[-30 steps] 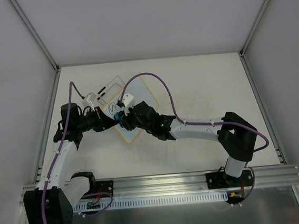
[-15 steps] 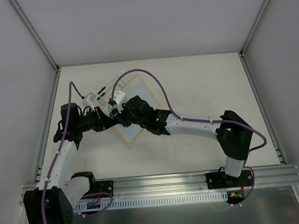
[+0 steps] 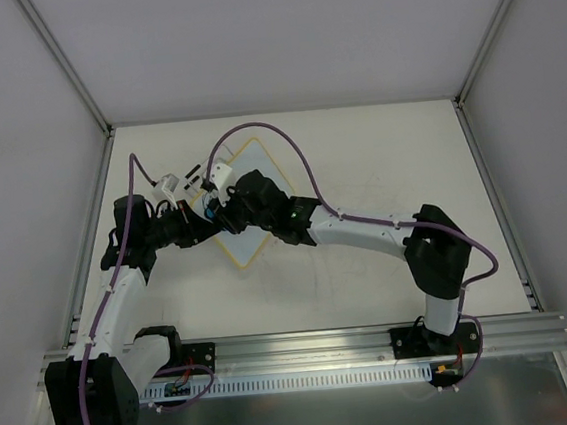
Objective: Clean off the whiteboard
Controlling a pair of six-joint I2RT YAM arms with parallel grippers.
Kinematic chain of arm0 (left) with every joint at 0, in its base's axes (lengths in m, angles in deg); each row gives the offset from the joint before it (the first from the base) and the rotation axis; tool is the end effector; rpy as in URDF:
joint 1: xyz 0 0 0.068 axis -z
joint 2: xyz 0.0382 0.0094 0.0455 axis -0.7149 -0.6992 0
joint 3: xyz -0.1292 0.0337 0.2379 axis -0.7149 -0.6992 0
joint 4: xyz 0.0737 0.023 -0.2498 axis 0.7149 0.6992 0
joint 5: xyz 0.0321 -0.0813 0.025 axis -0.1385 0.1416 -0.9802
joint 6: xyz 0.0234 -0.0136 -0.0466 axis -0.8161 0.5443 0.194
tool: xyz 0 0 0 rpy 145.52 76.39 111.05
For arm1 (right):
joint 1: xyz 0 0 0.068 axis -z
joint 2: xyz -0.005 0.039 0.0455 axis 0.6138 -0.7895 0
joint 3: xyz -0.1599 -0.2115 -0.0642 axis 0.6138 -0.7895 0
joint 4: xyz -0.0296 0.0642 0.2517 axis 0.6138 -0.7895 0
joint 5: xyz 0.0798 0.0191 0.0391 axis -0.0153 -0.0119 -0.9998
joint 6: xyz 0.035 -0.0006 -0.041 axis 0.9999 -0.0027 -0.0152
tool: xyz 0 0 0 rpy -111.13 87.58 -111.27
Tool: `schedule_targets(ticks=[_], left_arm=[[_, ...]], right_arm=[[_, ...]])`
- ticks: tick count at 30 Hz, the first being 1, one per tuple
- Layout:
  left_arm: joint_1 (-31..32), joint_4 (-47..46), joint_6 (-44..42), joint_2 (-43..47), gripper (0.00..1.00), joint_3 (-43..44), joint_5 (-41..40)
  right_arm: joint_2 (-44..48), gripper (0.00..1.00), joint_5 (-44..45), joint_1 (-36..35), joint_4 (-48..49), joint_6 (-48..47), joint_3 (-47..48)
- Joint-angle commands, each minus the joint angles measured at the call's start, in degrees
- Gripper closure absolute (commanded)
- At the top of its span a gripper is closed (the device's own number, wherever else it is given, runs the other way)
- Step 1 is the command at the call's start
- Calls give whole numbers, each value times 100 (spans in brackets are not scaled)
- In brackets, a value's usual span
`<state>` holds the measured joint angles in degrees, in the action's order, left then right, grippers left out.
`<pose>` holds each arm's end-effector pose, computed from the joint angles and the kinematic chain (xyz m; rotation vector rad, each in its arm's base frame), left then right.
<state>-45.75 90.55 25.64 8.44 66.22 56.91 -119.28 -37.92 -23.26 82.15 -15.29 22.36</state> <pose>0.2101 -0.0248 0.2543 0.1454 2.0377 -1.0220 0.2138 0.3875 0.2921 -1.1833 1.4635 0.5340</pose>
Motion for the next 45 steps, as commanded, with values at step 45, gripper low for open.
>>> schedule_targets(ticks=[45], left_arm=[[223,-305,-14,139,100,143,1376]], right_arm=[[211,100,-423,-181,895,341,-872]])
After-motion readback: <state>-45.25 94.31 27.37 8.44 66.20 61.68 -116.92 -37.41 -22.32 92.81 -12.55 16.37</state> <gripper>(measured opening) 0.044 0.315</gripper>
